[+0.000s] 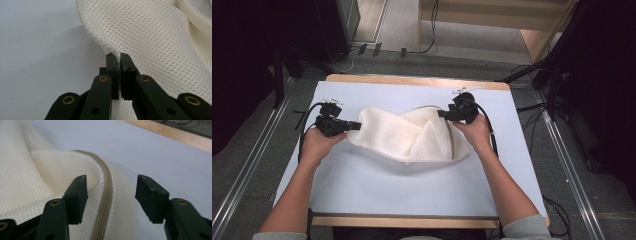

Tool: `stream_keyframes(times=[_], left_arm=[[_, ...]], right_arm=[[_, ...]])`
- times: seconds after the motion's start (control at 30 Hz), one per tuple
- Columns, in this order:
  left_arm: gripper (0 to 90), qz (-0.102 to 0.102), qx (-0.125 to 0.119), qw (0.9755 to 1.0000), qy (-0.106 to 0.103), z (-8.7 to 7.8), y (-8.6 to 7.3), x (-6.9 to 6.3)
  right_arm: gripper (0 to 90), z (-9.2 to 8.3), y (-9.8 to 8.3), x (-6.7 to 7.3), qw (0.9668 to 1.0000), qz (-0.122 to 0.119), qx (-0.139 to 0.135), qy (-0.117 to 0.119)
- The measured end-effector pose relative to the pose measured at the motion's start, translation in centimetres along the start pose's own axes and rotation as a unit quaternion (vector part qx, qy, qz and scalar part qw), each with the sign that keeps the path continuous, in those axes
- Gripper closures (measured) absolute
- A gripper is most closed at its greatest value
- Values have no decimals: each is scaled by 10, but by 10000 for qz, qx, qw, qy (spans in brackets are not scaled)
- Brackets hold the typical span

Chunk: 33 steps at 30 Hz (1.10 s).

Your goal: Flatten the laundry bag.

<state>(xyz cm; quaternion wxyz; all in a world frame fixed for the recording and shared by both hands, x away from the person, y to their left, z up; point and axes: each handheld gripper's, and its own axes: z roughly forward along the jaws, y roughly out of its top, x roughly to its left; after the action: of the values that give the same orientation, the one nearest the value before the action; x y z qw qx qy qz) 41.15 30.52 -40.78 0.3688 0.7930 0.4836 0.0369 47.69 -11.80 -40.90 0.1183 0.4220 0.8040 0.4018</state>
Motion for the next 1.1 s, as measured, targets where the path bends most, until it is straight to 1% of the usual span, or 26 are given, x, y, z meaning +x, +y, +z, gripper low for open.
stream_keyframes(times=[0.03, 0.07, 0.1, 0.13, 0.17, 0.2, 0.23, 0.27, 0.3, 0.33, 0.37, 0.4, 0.43, 0.5, 0.53, 0.57, 0.6, 0.63, 0.7, 0.73, 0.8, 0.83, 0.97, 1.03, 1.1], left_arm=[[888, -18, -17, 10000, -17, 0, -1, 0], [888, -18, -17, 10000, -17, 0, -1, 0], [888, -3, -15, 10000, -19, -2, -2, 0], [887, -30, -27, 10000, -50, -2, -2, 0], [887, -35, -30, 10000, -52, -3, -3, 1], [888, -32, -32, 10000, -45, -4, -3, 1], [888, -42, -35, 10000, -51, -4, -4, 1], [888, -51, -33, 10000, -50, -6, -5, 1], [888, -51, -33, 10000, -50, -6, -5, 1], [888, -83, -83, 9999, -39, -9, -6, 2], [888, -83, -83, 9999, -39, -9, -6, 2], [888, -99, -115, 9999, -42, -12, -6, 2], [889, -89, -169, 9998, -34, -18, -7, 2], [889, -134, -271, 9995, -57, -25, -8, 2], [889, -157, -306, 9994, -62, -27, -8, 1], [889, -157, -306, 9994, -62, -27, -8, 1], [889, -173, -359, 9992, -72, -31, -8, 1], [889, -167, -415, 9990, -59, -36, -9, -1], [889, -173, -447, 9988, -47, -38, -9, -1], [889, -170, -537, 9984, -53, -44, -9, -3], [889, -162, -567, 9982, -45, -47, -9, -4], [889, -166, -589, 9981, -24, -51, -10, -5], [889, -231, -527, 9983, -80, -57, -14, -7], [889, -241, -456, 9986, -103, -57, -19, -8], [888, -265, -398, 9986, -209, -55, -25, -9]], right_arm=[[411, 3, 4, -1, 10000, 15, -31, 10], [411, 3, 4, -1, 10000, 15, -31, 10], [408, 13, 11, -4, 9999, 62, 45, 100], [409, 17, 12, -4, 9998, 89, 110, 108], [429, 22, 12, -5, 9997, 132, 139, 158], [465, 26, 11, -6, 9995, 165, 189, 208], [530, 31, 10, -6, 9992, 127, 286, 236], [614, 34, 9, -5, 9987, 99, 415, 286], [614, 34, 9, -5, 9987, 99, 415, 286], [756, 35, 8, -2, 9979, 39, 563, 324], [779, 33, 8, -2, 9976, 36, 609, 328], [779, 33, 8, -2, 9976, 36, 609, 328], [808, 24, 11, -1, 9979, -127, 600, 205], [816, 13, 14, 0, 9985, -168, 499, 136], [818, 4, 16, -1, 9991, -210, 362, 89], [818, 4, 16, -1, 9991, -210, 362, 89], [818, -3, 18, -1, 9993, -208, 291, 67], [816, -22, 21, -4, 9998, -192, -3, 24], [815, -37, 22, -5, 9997, -144, -200, 6], [815, -45, 21, -5, 9995, -145, -264, -24], [815, -58, 20, -4, 9990, -272, -324, -117], [815, -65, 19, -3, 9987, -311, -357, -162], [815, -85, 11, -3, 9987, -227, -413, -184], [815, -91, 3, -3, 9989, -216, -348, -214], [815, -95, -7, -4, 9992, -178, -304, -187]])
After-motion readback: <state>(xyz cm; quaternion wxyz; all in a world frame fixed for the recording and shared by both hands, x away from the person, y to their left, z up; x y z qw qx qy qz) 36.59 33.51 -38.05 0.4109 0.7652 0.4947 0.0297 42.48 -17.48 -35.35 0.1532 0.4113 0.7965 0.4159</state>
